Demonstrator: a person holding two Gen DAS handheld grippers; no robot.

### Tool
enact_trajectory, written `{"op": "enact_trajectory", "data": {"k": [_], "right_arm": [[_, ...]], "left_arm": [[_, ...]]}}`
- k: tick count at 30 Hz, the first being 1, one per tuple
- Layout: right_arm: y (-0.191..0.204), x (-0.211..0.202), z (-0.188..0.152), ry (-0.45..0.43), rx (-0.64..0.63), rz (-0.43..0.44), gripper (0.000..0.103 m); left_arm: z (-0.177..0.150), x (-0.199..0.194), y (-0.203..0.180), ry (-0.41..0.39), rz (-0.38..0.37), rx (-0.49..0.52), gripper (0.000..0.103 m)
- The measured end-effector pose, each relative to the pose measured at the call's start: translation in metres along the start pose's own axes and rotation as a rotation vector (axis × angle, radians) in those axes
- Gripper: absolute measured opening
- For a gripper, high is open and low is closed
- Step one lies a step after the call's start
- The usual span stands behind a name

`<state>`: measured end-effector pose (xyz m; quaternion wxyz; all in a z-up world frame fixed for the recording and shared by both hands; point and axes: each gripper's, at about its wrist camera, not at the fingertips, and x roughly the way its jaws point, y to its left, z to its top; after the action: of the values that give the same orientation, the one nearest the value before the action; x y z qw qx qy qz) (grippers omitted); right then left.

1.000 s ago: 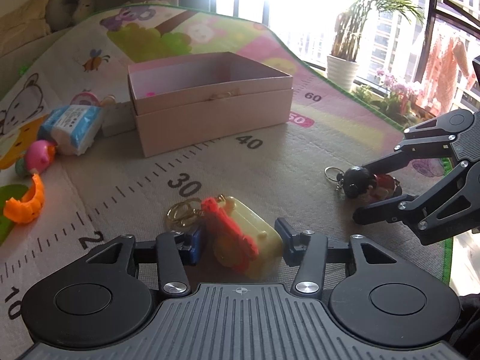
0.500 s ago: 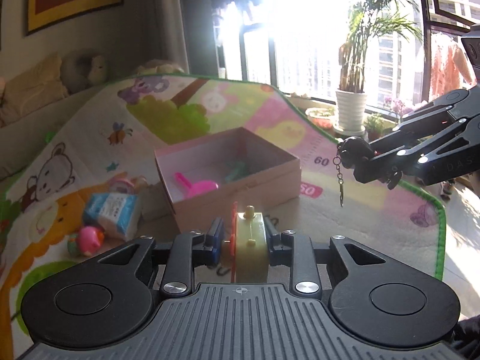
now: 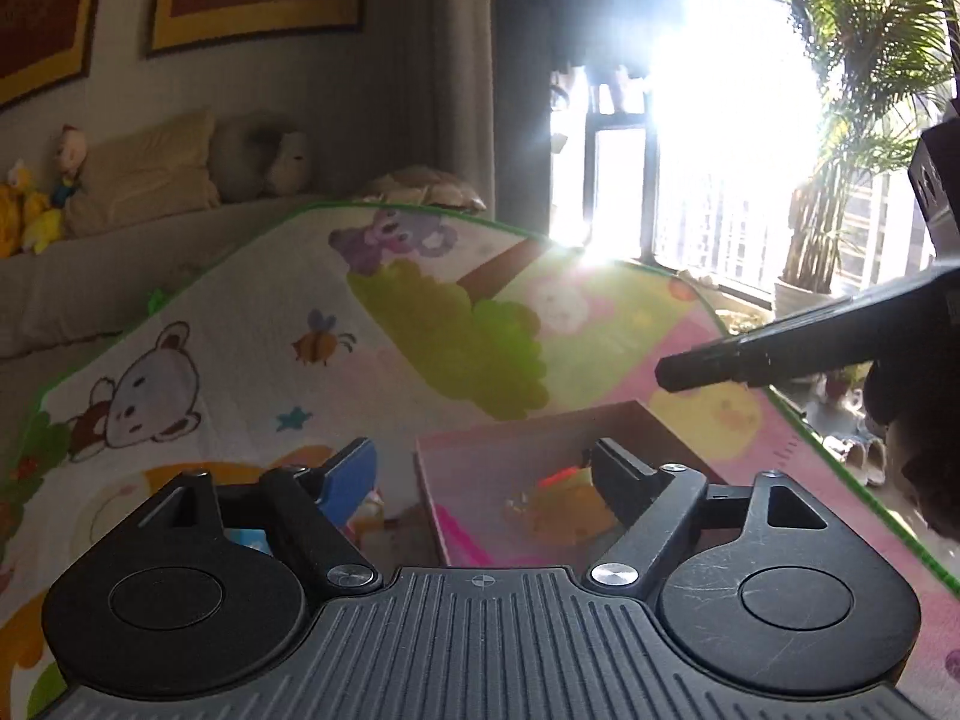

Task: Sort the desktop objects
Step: 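Open both tools over pink box and withdraw them, then grasp yellow cheese keychain toy with right tool and lift it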

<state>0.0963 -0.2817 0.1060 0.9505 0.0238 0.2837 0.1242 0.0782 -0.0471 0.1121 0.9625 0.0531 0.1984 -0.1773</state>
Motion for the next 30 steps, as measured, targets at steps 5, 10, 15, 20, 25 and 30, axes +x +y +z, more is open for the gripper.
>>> {"op": "enact_trajectory", "data": {"k": [5, 10, 15, 20, 25, 30], "right_arm": [[0.021, 0.027, 0.007, 0.054, 0.022, 0.039, 0.036], [0.063, 0.067, 0.03, 0.172, 0.105, 0.156, 0.044], [0.112, 0.137, 0.058, 0.312, 0.125, 0.153, 0.056], [0.139, 0.218, 0.059, 0.436, 0.107, 0.082, 0.073], [0.16, 0.274, 0.046, 0.49, -0.035, -0.073, 0.055], [0.151, 0.285, 0.032, 0.589, 0.029, -0.051, 0.043]], "left_arm": [[-0.066, -0.027, 0.028, 0.124, 0.097, 0.025, 0.101], [-0.108, -0.046, 0.07, 0.177, 0.229, -0.102, 0.103], [-0.128, -0.044, 0.099, 0.181, 0.233, -0.218, 0.103], [-0.133, -0.045, 0.098, 0.176, 0.199, -0.238, 0.103], [-0.136, -0.044, 0.106, 0.193, 0.167, -0.305, 0.103], [-0.138, -0.044, 0.114, 0.201, 0.156, -0.362, 0.103]]}}
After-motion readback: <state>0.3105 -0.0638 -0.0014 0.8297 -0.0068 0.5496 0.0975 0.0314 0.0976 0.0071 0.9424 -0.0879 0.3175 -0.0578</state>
